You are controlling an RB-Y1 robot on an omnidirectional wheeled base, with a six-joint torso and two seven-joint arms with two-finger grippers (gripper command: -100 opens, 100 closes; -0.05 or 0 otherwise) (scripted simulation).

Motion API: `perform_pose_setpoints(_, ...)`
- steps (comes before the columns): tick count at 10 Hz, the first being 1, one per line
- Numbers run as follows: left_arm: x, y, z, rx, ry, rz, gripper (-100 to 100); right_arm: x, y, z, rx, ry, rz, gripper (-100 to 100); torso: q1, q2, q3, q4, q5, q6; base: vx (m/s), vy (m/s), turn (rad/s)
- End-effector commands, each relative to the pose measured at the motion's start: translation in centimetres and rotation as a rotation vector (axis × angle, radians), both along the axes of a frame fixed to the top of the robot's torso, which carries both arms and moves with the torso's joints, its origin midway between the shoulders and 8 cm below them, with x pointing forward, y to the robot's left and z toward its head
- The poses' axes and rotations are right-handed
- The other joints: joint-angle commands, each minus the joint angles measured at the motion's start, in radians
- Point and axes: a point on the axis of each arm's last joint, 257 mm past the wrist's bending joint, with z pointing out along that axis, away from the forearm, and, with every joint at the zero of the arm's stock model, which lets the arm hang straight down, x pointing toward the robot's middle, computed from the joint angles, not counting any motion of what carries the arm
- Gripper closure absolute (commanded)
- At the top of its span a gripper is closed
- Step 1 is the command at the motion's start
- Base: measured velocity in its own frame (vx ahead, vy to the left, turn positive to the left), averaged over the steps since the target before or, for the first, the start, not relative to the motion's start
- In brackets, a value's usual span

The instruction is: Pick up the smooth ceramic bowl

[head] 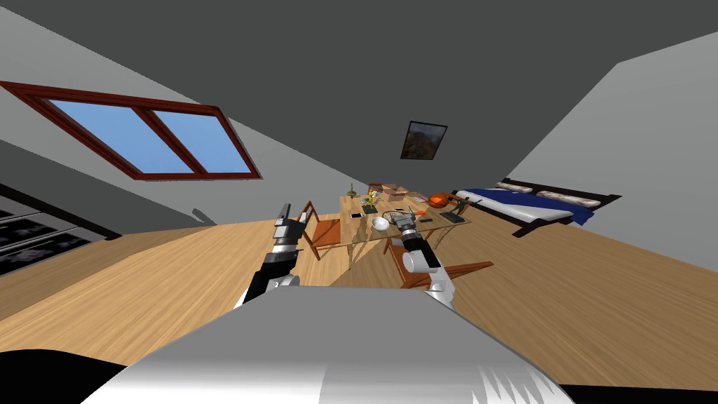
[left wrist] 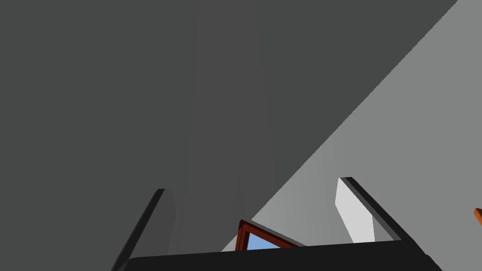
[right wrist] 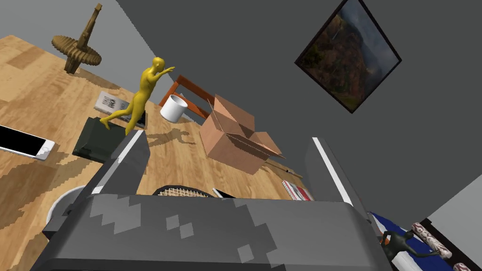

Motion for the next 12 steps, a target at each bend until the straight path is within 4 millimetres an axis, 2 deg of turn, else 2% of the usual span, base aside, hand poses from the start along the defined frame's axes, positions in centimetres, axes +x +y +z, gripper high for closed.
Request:
perform_pose_setpoints(1, 0.0, 0.0, 0.0, 0.000, 0.000, 0.000, 0, 0.1, -0.1, -0.1, 0.032, 0.011, 0.009, -100, 0.000, 0.000, 0.000, 0.000, 0.000, 0.000, -0.008, 0.007, -0.002)
perform_pose_setpoints(2, 0.0, 0.0, 0.0, 0.000, 0.000, 0.000, 0, 1.1, -0.3, -1.7, 0.092, 0.066, 0.024, -100, 0.000, 0.000, 0.000, 0.000, 0.000, 0.000, -0.015, 0.018, 0.037)
perform_pose_setpoints(4, 0.0, 0.0, 0.0, 0.000, 0.000, 0.000, 0, 1.1, -0.3, -1.7, 0.128, 0.067, 0.032, -100, 0.000, 0.000, 0.000, 0.000, 0.000, 0.000, -0.011, 0.015, 0.008)
perform_pose_setpoints(5, 0.0, 0.0, 0.0, 0.000, 0.000, 0.000, 0, 2.0, -0.5, -3.3, 0.184, 0.123, 0.044, -100, 0.000, 0.000, 0.000, 0.000, 0.000, 0.000, -0.010, 0.014, 0.029)
perform_pose_setpoints(7, 0.0, 0.0, 0.0, 0.000, 0.000, 0.000, 0, 2.0, -0.5, -3.3, 0.225, 0.124, 0.052, -100, 0.000, -0.001, 0.000, 0.000, 0.000, 0.000, -0.008, 0.013, 0.013)
perform_pose_setpoints(8, 0.0, 0.0, 0.0, 0.000, 0.000, 0.000, 0, 2.8, -0.7, -5.0, 0.282, 0.182, 0.061, -100, 0.000, -0.001, 0.000, 0.000, 0.000, 0.000, -0.008, 0.020, 0.045)
perform_pose_setpoints(10, 0.0, 0.0, 0.0, 0.000, 0.000, 0.000, 0, 2.8, -0.7, -5.0, 0.323, 0.182, 0.068, -100, 0.000, -0.001, 0.000, 0.000, 0.000, 0.000, -0.006, 0.013, 0.006)
perform_pose_setpoints(11, 0.0, 0.0, 0.0, 0.000, 0.000, 0.000, 0, 3.5, -1.0, -6.6, 0.381, 0.241, 0.073, -100, 0.000, -0.001, 0.000, 0.000, 0.000, 0.000, -0.001, 0.015, 0.037)
perform_pose_setpoints(12, 0.0, 0.0, 0.0, 0.000, 0.000, 0.000, 0, 3.5, -1.0, -6.6, 0.407, 0.241, 0.076, -100, 0.000, -0.001, -0.001, 0.000, 0.000, 0.000, 0.000, 0.016, 0.025)
